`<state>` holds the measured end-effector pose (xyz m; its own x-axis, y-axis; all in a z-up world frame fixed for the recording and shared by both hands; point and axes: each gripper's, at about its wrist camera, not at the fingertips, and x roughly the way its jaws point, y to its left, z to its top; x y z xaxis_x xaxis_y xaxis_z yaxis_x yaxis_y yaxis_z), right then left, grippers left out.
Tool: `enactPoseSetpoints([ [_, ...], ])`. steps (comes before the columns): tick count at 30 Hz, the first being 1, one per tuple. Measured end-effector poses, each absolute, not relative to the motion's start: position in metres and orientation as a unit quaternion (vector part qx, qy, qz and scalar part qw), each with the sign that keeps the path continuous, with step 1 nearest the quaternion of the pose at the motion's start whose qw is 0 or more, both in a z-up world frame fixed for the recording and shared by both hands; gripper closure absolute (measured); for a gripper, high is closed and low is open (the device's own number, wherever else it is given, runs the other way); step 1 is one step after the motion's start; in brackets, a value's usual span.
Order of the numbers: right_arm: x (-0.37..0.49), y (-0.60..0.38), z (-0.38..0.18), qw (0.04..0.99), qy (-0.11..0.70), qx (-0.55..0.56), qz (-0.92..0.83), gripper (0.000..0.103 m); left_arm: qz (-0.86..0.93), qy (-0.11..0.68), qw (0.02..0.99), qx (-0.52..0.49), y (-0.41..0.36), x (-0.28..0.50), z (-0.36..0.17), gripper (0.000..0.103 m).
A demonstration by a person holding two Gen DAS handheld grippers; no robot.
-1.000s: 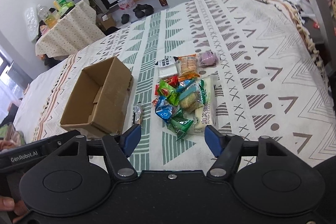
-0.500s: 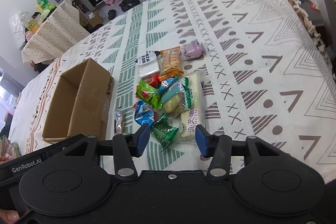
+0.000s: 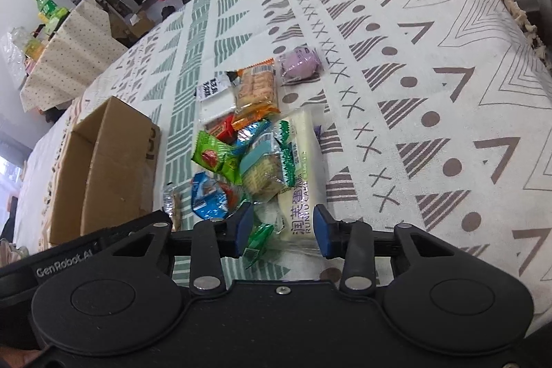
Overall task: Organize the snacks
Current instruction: 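Grasp the white cake bar with the right gripper while the left gripper grasps the blue packet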
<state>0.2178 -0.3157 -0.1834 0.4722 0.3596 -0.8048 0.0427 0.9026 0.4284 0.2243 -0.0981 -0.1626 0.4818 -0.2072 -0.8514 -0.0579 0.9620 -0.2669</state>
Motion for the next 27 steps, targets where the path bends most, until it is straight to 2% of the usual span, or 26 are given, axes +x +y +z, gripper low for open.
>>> enactPoseSetpoints([
  [11, 0.239, -0.310, -0.206, 0.822, 0.531, 0.187, 0.089, 0.065, -0.044, 0.536, 0.831, -0.145, -0.107, 0.251, -0.196, 0.056],
  [16, 0.248, -0.308, -0.215, 0.820, 0.538, 0.177, 0.084, 0.064, -0.039, 0.544, 0.824, -0.155, -0.108, 0.256, -0.206, 0.071],
  [23, 0.256, -0.301, -0.226, 0.813, 0.552, 0.163, 0.089, 0.063, -0.030, 0.534, 0.832, -0.147, -0.108, 0.252, -0.200, 0.074],
  [25, 0.258, -0.299, -0.228, 0.812, 0.554, 0.158, 0.090, 0.066, -0.027, 0.530, 0.835, -0.146, -0.107, 0.250, -0.195, 0.074],
  [27, 0.258, -0.296, -0.227, 0.815, 0.551, 0.152, 0.098, 0.074, -0.026, 0.525, 0.838, -0.144, -0.105, 0.247, -0.189, 0.074],
])
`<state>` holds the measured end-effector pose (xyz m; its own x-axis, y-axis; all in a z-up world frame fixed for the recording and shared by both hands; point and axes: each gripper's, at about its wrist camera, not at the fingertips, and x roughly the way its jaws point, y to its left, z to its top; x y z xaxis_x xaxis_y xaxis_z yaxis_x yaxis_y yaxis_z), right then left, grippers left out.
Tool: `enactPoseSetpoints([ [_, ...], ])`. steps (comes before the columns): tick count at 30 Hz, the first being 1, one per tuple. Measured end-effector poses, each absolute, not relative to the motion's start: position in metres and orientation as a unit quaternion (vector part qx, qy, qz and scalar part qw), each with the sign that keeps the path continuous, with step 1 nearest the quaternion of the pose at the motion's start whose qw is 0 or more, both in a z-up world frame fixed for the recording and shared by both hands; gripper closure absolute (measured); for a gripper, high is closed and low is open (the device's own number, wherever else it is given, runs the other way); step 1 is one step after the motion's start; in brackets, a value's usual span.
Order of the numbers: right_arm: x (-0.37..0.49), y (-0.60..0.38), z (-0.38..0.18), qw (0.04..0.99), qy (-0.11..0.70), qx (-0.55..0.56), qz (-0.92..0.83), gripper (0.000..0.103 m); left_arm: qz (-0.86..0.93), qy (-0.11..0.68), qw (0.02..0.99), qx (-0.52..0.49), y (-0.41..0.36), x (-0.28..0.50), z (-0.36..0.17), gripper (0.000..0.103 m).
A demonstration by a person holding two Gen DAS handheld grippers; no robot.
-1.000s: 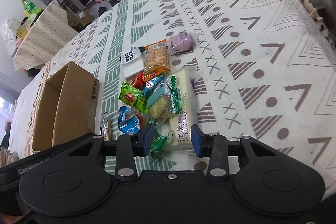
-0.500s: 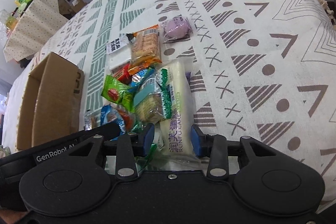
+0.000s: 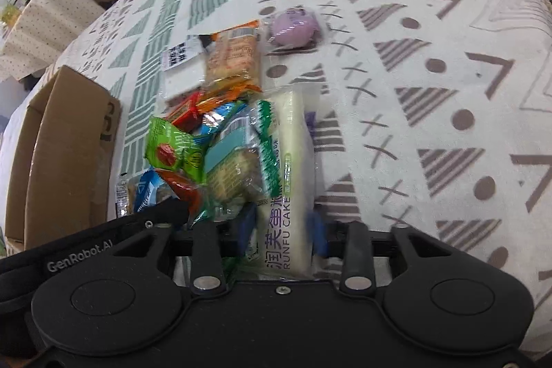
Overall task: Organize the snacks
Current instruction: 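Grasp the white cake bar with the right gripper while the left gripper grasps the blue packet, then carry both snacks over the cardboard box and open both grippers to drop them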
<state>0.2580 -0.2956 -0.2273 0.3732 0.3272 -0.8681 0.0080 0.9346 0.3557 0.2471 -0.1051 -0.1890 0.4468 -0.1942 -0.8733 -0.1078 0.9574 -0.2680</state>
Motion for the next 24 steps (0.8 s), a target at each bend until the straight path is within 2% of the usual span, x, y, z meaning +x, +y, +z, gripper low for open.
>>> enactPoseSetpoints([
  [8, 0.248, -0.307, -0.211, 0.831, 0.518, 0.176, 0.102, 0.080, -0.019, 0.500, 0.855, -0.138, -0.103, 0.232, -0.162, 0.074],
  [24, 0.227, -0.321, -0.170, 0.863, 0.427, 0.226, 0.147, 0.081, 0.013, 0.451, 0.882, -0.137, -0.088, 0.207, -0.116, 0.074],
])
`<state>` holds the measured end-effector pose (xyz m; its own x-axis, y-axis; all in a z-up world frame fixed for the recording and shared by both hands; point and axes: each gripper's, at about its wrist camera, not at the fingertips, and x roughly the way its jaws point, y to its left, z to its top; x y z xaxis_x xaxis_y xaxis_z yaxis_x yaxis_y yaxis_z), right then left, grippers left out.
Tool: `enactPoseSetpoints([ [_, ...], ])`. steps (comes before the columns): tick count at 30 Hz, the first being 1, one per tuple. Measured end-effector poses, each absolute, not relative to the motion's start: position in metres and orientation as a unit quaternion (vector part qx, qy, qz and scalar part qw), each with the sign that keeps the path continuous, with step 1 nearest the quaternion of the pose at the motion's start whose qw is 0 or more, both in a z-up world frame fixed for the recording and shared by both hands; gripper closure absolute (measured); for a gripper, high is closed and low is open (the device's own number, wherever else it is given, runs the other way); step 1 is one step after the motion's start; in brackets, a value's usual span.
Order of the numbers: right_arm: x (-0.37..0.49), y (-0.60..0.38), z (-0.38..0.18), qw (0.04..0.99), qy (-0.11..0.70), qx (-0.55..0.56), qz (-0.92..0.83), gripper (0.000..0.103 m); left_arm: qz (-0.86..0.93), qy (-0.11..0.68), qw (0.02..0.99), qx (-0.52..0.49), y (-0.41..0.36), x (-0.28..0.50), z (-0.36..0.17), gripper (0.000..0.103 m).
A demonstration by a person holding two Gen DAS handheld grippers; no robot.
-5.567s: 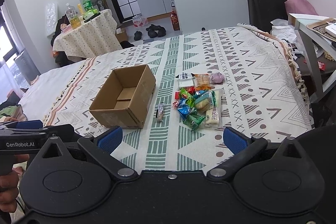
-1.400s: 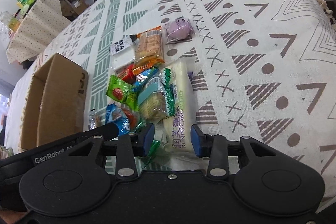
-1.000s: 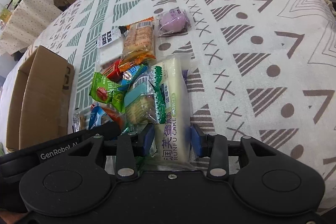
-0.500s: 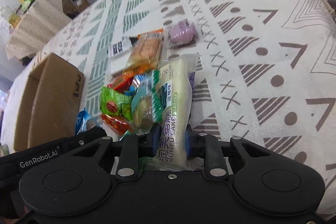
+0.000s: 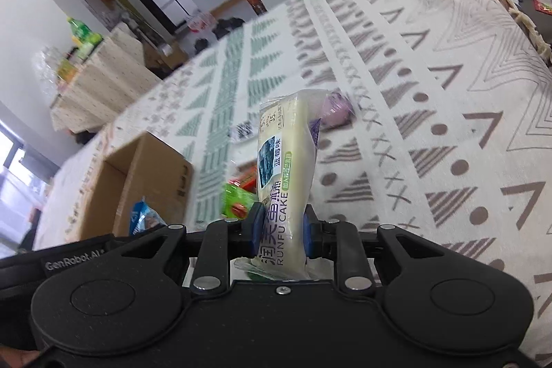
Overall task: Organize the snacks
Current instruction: 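Carry both snacks over the cardboard box and open both grippers to drop them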
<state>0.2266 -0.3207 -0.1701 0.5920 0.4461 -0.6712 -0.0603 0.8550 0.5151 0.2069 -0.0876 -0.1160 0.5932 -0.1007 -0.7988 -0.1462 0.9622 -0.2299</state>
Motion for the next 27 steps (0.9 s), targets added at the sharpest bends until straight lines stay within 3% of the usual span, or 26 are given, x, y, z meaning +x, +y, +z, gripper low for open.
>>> enactPoseSetpoints([
  [27, 0.231, -0.250, -0.131, 0.860, 0.377, 0.255, 0.232, 0.081, 0.081, 0.400, 0.898, -0.164, -0.002, 0.185, -0.075, 0.074],
])
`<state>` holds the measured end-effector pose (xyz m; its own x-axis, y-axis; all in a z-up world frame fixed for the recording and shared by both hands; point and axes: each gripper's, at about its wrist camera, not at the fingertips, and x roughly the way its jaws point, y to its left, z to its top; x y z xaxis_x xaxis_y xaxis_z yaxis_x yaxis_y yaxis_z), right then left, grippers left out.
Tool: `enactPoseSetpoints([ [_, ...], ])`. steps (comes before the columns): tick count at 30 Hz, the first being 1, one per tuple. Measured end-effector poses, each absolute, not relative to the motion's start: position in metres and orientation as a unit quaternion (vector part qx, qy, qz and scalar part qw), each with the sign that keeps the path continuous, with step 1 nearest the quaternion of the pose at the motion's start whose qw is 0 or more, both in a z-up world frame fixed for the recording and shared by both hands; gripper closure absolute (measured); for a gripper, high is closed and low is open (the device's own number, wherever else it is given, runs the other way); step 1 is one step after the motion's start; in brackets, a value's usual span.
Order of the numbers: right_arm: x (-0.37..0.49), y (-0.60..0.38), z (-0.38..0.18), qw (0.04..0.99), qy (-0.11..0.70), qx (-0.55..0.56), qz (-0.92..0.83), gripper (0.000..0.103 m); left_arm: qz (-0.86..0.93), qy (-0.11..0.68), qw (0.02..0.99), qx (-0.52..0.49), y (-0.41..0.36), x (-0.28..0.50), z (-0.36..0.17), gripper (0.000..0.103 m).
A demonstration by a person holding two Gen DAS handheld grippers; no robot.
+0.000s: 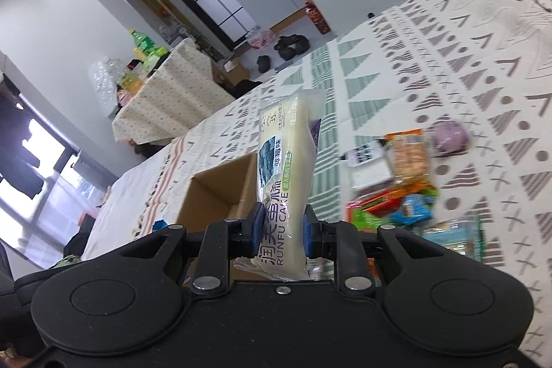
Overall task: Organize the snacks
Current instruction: 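Carry both snacks over the cardboard box and open both grippers to drop them, then lift both grippers out of the box back toward the snack pile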
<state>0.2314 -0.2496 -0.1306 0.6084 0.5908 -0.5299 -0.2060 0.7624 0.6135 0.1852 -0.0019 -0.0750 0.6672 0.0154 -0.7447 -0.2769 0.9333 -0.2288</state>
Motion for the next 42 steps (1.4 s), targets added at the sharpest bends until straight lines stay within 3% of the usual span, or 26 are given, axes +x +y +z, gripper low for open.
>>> enactPoseSetpoints([
  [18, 0.234, -0.163, -0.131, 0.840, 0.398, 0.248, 0.272, 0.080, 0.107, 0.410, 0.882, -0.204, 0.073, 0.193, -0.097, 0.073],
  [21, 0.235, -0.152, -0.135, 0.837, 0.406, 0.243, 0.273, 0.080, 0.109, 0.408, 0.884, -0.198, 0.077, 0.194, -0.099, 0.069],
  [26, 0.235, -0.140, -0.141, 0.829, 0.421, 0.242, 0.277, 0.079, 0.122, 0.422, 0.875, -0.205, 0.086, 0.197, -0.104, 0.049],
  [31, 0.232, -0.138, -0.136, 0.832, 0.414, 0.241, 0.280, 0.072, 0.142, 0.423, 0.875, -0.189, 0.085, 0.196, -0.100, 0.022],
  [34, 0.232, -0.144, -0.135, 0.831, 0.414, 0.245, 0.279, 0.061, 0.150, 0.430, 0.872, -0.178, 0.079, 0.196, -0.099, 0.017],
  [36, 0.229, -0.150, -0.132, 0.840, 0.407, 0.238, 0.269, 0.045, 0.145, 0.434, 0.872, -0.174, 0.074, 0.195, -0.099, 0.016],
  [39, 0.224, -0.161, -0.127, 0.852, 0.396, 0.228, 0.255, 0.029, 0.141, 0.437, 0.872, -0.168, 0.065, 0.193, -0.098, 0.013],
  [42, 0.221, -0.172, -0.123, 0.861, 0.390, 0.219, 0.243, 0.020, 0.143, 0.433, 0.875, -0.160, 0.057, 0.189, -0.093, 0.009],
])
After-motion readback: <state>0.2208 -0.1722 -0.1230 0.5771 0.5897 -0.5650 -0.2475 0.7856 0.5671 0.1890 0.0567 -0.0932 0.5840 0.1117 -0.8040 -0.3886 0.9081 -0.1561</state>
